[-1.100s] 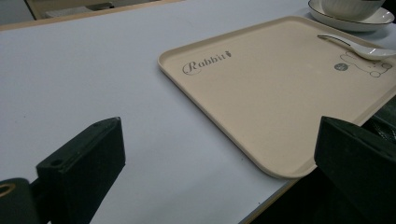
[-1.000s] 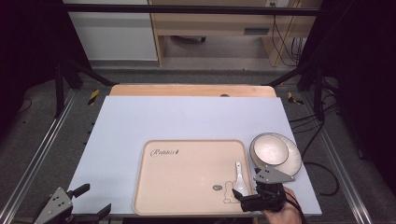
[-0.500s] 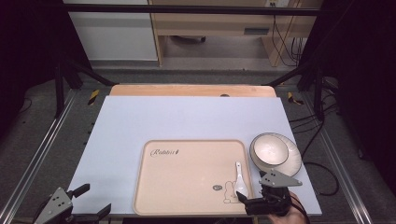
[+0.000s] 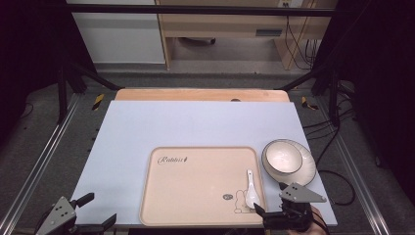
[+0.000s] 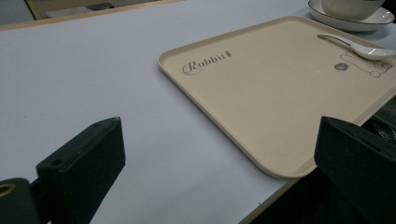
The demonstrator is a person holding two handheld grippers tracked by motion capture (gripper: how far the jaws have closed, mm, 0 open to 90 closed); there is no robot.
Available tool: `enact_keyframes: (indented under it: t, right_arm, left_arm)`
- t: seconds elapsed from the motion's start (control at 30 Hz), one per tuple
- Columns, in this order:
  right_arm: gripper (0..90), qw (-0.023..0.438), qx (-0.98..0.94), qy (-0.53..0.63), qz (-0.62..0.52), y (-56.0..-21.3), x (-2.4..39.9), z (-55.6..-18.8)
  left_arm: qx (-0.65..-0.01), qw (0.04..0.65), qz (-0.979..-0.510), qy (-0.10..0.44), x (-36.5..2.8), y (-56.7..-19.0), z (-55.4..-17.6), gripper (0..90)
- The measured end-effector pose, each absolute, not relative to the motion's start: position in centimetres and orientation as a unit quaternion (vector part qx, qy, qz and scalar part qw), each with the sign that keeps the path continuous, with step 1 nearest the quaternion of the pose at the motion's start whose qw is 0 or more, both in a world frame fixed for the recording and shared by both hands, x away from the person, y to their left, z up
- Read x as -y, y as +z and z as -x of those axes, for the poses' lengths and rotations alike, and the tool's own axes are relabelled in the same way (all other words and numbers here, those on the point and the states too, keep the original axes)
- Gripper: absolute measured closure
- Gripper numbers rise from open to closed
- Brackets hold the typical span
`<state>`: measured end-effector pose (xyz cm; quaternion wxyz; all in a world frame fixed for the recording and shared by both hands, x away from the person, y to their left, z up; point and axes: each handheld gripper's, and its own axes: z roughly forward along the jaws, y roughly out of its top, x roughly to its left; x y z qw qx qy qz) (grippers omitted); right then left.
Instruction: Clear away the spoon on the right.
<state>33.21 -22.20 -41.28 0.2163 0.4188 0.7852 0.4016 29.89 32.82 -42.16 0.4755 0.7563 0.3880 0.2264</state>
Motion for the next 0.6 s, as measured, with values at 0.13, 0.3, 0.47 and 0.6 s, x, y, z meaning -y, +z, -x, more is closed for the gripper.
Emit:
enact_keyframes:
  t: [0.13,0.3,0.47,0.6]
  right_arm:
    - [0.2,0.223,-0.783,0.397,-0.424,-41.5,22.6,-32.9]
    - [0.1,0.229,-0.78,0.396,-0.427,-41.7,23.0,-32.6]
    - [0.2,0.229,-0.779,0.394,-0.431,-41.9,23.4,-32.4]
    - [0.2,0.226,-0.777,0.393,-0.436,-42.1,23.7,-32.3]
  left_arm:
    - [-0.388,0.476,-0.756,0.226,-32.8,-42.2,-29.9,1.4]
    - [-0.388,0.476,-0.756,0.226,-32.8,-42.2,-29.9,1.4]
    - [-0.388,0.476,-0.756,0.226,-32.8,-42.2,-29.9,1.4]
    - [-0.388,0.476,-0.756,0.226,-32.8,-42.2,-29.9,1.4]
